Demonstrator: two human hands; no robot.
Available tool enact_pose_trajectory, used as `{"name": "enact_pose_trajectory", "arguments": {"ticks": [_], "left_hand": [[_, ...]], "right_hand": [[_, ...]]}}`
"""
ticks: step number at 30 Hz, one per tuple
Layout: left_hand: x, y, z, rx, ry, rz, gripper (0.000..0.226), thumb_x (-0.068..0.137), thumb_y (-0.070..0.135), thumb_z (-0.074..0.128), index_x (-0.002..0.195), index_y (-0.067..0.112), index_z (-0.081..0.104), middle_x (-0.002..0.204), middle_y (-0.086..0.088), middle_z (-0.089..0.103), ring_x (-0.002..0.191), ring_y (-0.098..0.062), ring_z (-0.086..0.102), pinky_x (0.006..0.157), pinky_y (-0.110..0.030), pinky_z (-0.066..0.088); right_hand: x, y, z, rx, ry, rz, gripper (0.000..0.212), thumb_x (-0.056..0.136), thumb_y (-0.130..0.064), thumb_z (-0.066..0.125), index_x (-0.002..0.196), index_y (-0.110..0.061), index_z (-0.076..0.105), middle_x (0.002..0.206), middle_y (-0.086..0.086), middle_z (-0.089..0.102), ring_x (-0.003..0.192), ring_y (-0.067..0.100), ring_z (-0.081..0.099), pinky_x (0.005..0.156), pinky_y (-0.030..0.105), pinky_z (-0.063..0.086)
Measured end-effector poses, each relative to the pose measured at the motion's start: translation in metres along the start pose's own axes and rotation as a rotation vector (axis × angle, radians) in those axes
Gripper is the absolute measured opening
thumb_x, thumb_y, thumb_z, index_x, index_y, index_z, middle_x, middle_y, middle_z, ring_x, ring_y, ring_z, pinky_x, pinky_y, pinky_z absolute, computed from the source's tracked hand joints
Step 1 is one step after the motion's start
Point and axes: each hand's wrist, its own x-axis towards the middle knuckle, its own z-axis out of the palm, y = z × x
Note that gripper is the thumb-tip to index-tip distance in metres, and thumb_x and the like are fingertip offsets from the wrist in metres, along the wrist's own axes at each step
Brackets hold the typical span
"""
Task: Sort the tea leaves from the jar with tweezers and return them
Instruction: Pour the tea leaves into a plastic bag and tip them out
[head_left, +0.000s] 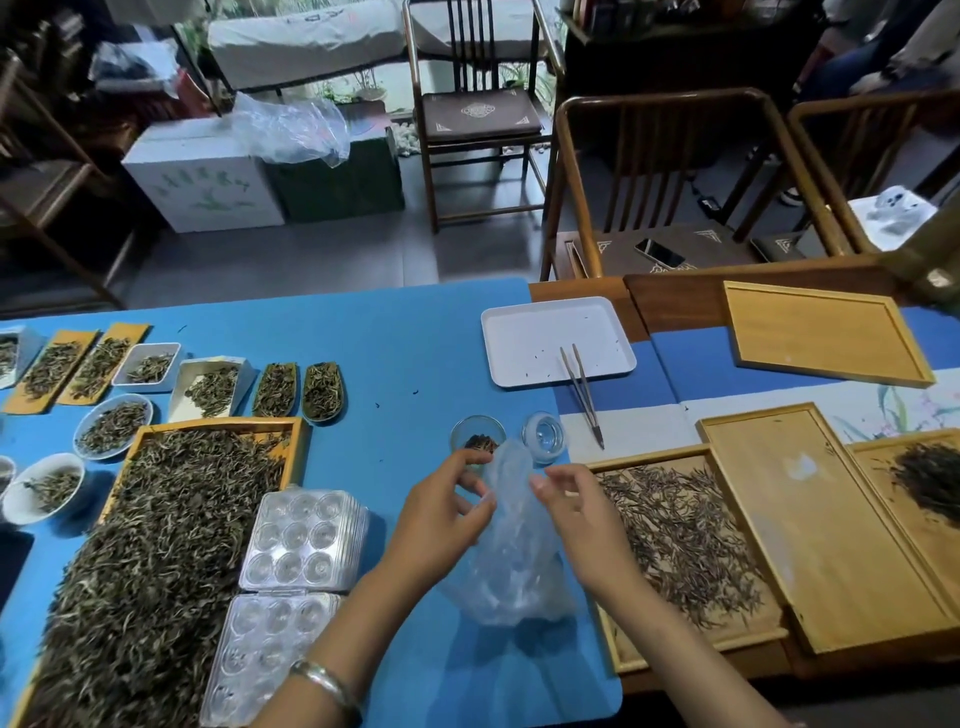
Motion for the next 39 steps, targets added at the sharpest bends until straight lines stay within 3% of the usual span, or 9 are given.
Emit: {"name": "enact_pose_trajectory", "arguments": {"ticks": [2,5,10,17,23,28,32,36,39], "left_hand": [[-0.005,0.0,-0.001,0.032,0.016,0.02,0.035,0.086,0.019,0.071,0.117,0.032,0.059,0.08,0.009,0.061,0.064,-0.018,0.065,0.068,-0.045,0.058],[-0.011,-0.001,-0.004,0.08,0.053,0.036,0.04,0.083,0.01,0.071,0.117,0.028,0.06,0.071,0.007,0.054,0.067,-0.019,0.062,0.07,-0.045,0.057],[-0.018,-0.007,-0.02,0.118,0.109,0.055,0.047,0.076,0.008,0.075,0.114,0.03,0.06,0.065,0.009,0.052,0.065,-0.004,0.055,0.066,-0.014,0.045],[-0.023,-0.028,-0.05,0.24,0.259,0.013,0.053,0.073,-0.009,0.059,0.112,0.027,0.063,0.079,0.01,0.056,0.068,-0.002,0.054,0.061,-0.008,0.036],[-0.024,-0.032,-0.051,0.178,0.262,-0.02,0.039,0.077,0.0,0.063,0.1,0.031,0.067,0.08,0.009,0.059,0.067,-0.003,0.055,0.062,-0.021,0.043],[-0.023,-0.027,-0.045,0.148,0.239,0.032,0.026,0.079,0.022,0.075,0.09,0.042,0.062,0.083,0.01,0.063,0.068,-0.002,0.054,0.063,-0.009,0.04],[-0.024,-0.022,-0.043,0.145,0.221,0.101,0.027,0.081,0.022,0.074,0.086,0.045,0.061,0.083,0.016,0.064,0.07,-0.005,0.056,0.064,-0.009,0.042],[-0.027,-0.019,-0.042,0.048,0.198,0.112,0.016,0.081,0.025,0.068,0.087,0.04,0.066,0.09,0.022,0.064,0.072,-0.006,0.059,0.06,-0.03,0.055],[-0.03,-0.02,-0.044,0.066,0.243,0.13,0.014,0.079,0.029,0.062,0.084,0.042,0.064,0.088,0.019,0.065,0.075,-0.005,0.059,0.065,-0.02,0.05]], "right_hand": [[-0.001,-0.001,0.01,-0.132,-0.066,0.062,0.066,0.064,-0.071,0.068,0.11,-0.028,0.052,0.104,-0.017,0.057,0.09,0.001,0.06,0.068,0.017,0.043],[0.001,-0.002,0.028,-0.165,-0.189,0.108,0.042,0.075,-0.046,0.071,0.108,-0.032,0.049,0.097,-0.013,0.059,0.083,0.001,0.061,0.065,0.019,0.043],[0.001,0.0,0.031,-0.22,-0.339,0.094,0.035,0.073,-0.024,0.062,0.106,-0.029,0.051,0.094,-0.002,0.06,0.077,0.012,0.06,0.066,0.03,0.048],[0.005,0.005,0.005,-0.442,-0.109,-0.001,0.029,0.084,-0.006,0.055,0.109,-0.019,0.056,0.094,-0.003,0.057,0.079,0.013,0.058,0.064,0.026,0.042],[0.0,0.01,0.004,-0.523,-0.093,0.022,0.021,0.085,-0.027,0.061,0.104,-0.019,0.056,0.096,-0.001,0.063,0.079,0.011,0.059,0.068,0.03,0.047],[-0.008,-0.002,0.027,-0.532,-0.071,0.004,0.05,0.071,-0.057,0.069,0.102,-0.021,0.052,0.099,-0.004,0.06,0.088,0.017,0.06,0.073,0.034,0.05],[-0.009,-0.015,0.052,-0.563,-0.039,0.027,0.065,0.064,-0.066,0.068,0.102,-0.019,0.046,0.101,0.001,0.058,0.089,0.022,0.06,0.065,0.035,0.046],[-0.007,-0.018,0.071,-0.569,-0.045,0.116,0.081,0.064,-0.061,0.074,0.119,-0.015,0.037,0.111,0.005,0.053,0.101,0.029,0.059,0.066,0.033,0.044],[-0.003,-0.012,0.074,-0.613,-0.146,0.195,0.065,0.074,-0.035,0.071,0.119,-0.012,0.032,0.112,0.011,0.053,0.095,0.031,0.058,0.059,0.03,0.039]]}}
